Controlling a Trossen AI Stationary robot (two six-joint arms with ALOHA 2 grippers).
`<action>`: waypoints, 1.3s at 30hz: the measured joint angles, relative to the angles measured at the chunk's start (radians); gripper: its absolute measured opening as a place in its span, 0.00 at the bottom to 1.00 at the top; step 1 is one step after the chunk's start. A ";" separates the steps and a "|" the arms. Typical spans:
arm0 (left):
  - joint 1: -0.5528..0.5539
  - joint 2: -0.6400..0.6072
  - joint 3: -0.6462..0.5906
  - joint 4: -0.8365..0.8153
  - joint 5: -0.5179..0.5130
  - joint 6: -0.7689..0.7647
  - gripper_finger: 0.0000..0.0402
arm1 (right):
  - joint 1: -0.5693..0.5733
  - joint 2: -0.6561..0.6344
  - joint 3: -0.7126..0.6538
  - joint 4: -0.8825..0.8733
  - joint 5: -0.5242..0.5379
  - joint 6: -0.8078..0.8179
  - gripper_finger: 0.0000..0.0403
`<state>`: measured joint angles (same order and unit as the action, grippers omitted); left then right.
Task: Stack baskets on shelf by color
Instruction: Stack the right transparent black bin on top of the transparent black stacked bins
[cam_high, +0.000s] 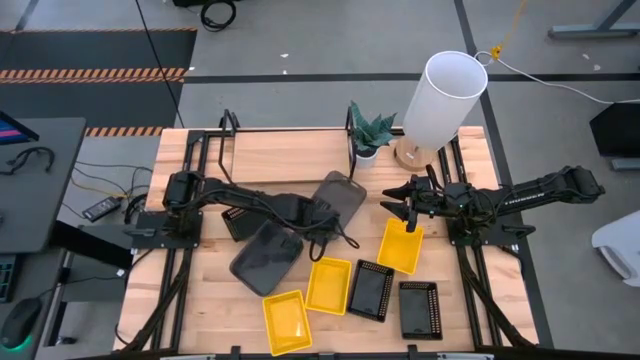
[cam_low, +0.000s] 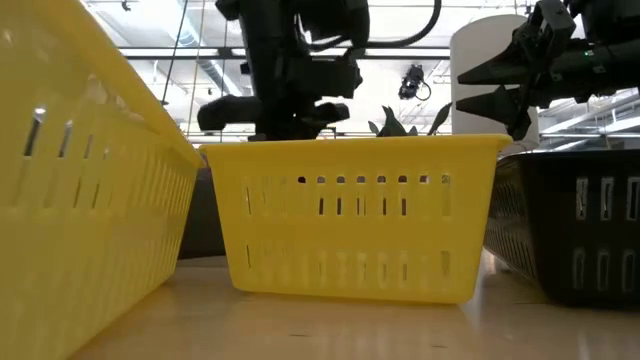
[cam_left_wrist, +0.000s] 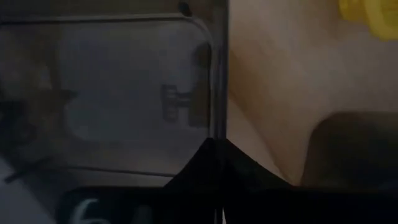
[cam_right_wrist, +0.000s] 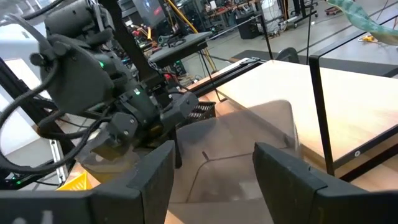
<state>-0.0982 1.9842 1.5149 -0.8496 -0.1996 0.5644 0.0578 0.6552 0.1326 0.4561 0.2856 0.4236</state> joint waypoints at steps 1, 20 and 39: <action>-0.001 -0.002 0.010 -0.019 -0.011 0.000 0.01 | 0.000 0.000 0.000 0.000 0.000 0.000 0.55; -0.062 -0.309 0.063 -0.270 -0.041 -0.144 0.01 | 0.000 0.000 0.000 0.001 0.000 0.000 0.55; -0.389 -0.442 0.063 -0.522 0.173 -0.569 0.01 | 0.000 -0.001 0.000 0.022 0.000 0.000 0.55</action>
<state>-0.4873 1.5421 1.5780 -1.3713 -0.0265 -0.0048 0.0578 0.6544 0.1326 0.4785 0.2859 0.4236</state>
